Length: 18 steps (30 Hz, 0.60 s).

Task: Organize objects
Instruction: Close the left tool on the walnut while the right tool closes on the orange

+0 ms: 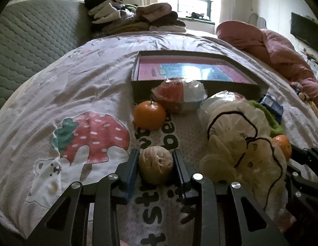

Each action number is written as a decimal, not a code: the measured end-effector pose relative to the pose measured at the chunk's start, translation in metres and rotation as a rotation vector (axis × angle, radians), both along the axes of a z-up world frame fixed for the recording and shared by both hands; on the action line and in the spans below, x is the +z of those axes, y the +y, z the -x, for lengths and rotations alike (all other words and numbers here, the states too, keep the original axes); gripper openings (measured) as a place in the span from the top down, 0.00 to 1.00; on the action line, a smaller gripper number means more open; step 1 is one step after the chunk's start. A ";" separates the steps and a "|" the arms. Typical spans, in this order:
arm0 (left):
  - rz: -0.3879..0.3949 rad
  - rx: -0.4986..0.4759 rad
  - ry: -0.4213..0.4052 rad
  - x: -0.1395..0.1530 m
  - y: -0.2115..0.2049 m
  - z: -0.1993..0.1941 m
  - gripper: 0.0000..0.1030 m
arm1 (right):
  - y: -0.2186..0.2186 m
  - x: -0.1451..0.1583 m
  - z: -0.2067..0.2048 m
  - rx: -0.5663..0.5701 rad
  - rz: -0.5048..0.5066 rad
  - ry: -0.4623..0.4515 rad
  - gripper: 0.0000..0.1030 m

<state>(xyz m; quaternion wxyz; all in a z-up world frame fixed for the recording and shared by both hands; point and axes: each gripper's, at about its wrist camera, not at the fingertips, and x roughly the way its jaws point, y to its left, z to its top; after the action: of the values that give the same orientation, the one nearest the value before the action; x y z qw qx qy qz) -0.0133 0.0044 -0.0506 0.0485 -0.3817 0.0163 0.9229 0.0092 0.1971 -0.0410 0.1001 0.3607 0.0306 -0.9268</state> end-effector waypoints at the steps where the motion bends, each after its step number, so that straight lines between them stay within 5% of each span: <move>1: 0.000 0.003 0.003 0.001 -0.001 -0.002 0.68 | 0.001 0.001 0.000 -0.001 0.002 0.003 0.61; 18: -0.017 -0.001 0.085 0.036 -0.002 -0.028 0.68 | 0.007 0.024 -0.009 -0.015 0.005 0.071 0.61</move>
<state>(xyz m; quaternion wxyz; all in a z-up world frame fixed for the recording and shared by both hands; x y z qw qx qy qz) 0.0144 0.0020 -0.0143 0.0515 -0.3419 0.0104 0.9383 0.0183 0.2041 -0.0170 0.0930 0.3275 0.0294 -0.9398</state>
